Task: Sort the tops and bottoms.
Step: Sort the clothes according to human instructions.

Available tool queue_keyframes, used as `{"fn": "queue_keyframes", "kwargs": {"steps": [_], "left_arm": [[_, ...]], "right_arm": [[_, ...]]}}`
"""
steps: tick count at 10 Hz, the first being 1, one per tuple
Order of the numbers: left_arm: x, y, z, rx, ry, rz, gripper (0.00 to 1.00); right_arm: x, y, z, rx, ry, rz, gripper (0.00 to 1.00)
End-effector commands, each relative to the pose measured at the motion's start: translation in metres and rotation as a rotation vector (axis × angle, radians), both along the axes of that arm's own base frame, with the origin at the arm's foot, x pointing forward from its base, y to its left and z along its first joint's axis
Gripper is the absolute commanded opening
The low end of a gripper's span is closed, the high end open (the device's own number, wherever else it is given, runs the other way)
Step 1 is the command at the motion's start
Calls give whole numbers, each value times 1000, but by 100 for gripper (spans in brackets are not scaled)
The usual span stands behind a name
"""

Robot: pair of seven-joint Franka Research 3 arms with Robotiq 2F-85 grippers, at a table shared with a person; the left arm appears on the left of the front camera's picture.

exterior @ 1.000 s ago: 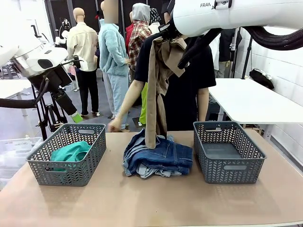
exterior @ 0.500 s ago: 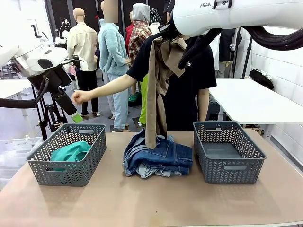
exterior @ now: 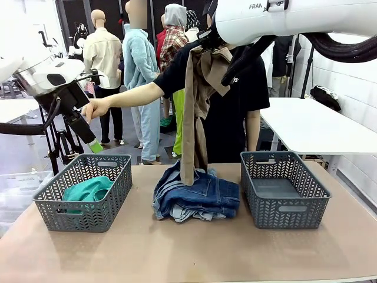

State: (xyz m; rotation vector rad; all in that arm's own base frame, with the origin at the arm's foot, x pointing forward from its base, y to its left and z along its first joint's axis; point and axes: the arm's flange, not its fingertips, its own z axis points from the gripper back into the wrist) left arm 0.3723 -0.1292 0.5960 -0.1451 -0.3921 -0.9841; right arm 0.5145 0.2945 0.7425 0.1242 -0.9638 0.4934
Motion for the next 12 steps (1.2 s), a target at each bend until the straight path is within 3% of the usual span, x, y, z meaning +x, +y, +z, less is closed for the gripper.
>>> {"fn": "queue_keyframes", "kwargs": {"steps": [1, 8, 9, 12], "left_arm": [[0, 0, 1, -3, 0, 0, 93], [0, 0, 0, 0, 0, 0, 93], [4, 16, 6, -14, -50, 6, 93], [20, 72, 11, -30, -33, 58, 93]], "right_arm": [[-2, -2, 4, -1, -9, 1, 0], [-2, -2, 4, -1, -9, 1, 0], [-2, -2, 4, -1, -9, 1, 0], [-2, -2, 4, -1, -9, 1, 0]]}}
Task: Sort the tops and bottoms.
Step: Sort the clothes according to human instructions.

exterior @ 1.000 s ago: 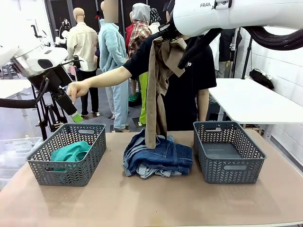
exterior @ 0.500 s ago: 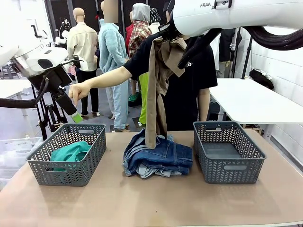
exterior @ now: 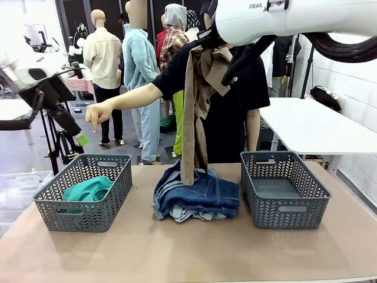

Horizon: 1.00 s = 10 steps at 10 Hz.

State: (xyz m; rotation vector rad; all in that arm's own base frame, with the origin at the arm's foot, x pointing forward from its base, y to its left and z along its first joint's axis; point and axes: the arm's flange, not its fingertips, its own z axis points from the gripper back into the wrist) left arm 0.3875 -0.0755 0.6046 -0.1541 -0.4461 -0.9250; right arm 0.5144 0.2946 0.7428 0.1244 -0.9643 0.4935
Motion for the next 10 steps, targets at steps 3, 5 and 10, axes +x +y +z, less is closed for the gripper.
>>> {"fn": "queue_keyframes", "kwargs": {"steps": [3, 5, 10], "left_arm": [[-3, 77, 21, 67, -45, 105, 93], [-12, 102, 35, 115, -106, 111, 93], [-21, 114, 48, 95, -132, 159, 93]], "right_arm": [[-1, -2, 4, -1, -8, 1, 0], [-1, -2, 4, -1, -8, 1, 0], [0, 0, 0, 0, 1, 0, 0]]}}
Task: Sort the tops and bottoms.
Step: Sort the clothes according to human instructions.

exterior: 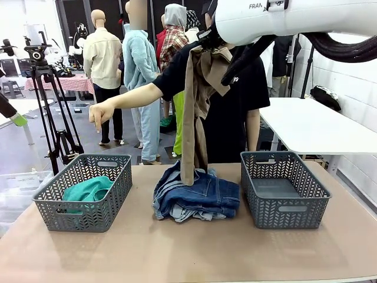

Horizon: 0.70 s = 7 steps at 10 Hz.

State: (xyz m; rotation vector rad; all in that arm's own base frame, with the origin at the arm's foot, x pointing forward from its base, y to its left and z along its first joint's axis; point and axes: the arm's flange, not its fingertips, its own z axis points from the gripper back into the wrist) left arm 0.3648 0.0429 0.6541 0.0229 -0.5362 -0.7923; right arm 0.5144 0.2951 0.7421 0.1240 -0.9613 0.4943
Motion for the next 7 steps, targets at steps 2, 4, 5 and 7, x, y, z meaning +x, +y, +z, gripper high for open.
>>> {"fn": "queue_keyframes", "kwargs": {"steps": [2, 4, 5, 7], "left_arm": [[2, -4, -2, 11, 5, -6, 93], [2, -4, -2, 11, 5, -6, 93], [2, -4, -2, 11, 5, -6, 93], [2, -4, -2, 11, 5, -6, 93]], "right_arm": [[2, 45, -11, 121, 16, 197, 0], [0, 106, 3, 263, 6, 395, 0], [0, 106, 3, 263, 6, 395, 0], [2, 148, 5, 344, 13, 504, 0]]}}
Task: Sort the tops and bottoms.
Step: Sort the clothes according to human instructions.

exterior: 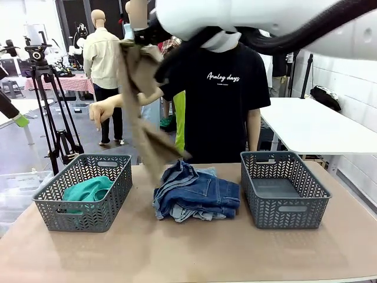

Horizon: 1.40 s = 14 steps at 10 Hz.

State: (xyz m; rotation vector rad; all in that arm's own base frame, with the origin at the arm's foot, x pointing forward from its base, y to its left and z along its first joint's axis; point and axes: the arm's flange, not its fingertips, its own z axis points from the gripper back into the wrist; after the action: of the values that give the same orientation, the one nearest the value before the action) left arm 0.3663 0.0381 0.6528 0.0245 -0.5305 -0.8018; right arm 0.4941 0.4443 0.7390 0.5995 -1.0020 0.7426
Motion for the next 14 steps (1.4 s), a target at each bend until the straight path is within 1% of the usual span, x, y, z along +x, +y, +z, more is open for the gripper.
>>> {"fn": "queue_keyframes", "kwargs": {"steps": [1, 2, 3, 4, 11, 12, 13, 14], "left_arm": [[1, 0, 0, 5, 1, 2, 93], [1, 0, 0, 5, 1, 2, 93], [1, 0, 0, 5, 1, 2, 93], [1, 0, 0, 5, 1, 2, 93], [1, 0, 0, 5, 1, 2, 93], [1, 0, 0, 5, 1, 2, 93], [1, 0, 0, 5, 1, 2, 93], [1, 0, 0, 5, 1, 2, 93]], "right_arm": [[25, 15, 6, 85, 7, 109, 0], [30, 24, 6, 153, 1, 112, 0], [31, 29, 11, 254, -21, 102, 0], [11, 25, -3, 82, 14, 84, 0], [11, 25, -3, 82, 14, 84, 0], [15, 28, -6, 94, 17, 97, 0], [16, 43, -10, 203, -18, 212, 0], [19, 51, -6, 273, -89, 247, 0]]}}
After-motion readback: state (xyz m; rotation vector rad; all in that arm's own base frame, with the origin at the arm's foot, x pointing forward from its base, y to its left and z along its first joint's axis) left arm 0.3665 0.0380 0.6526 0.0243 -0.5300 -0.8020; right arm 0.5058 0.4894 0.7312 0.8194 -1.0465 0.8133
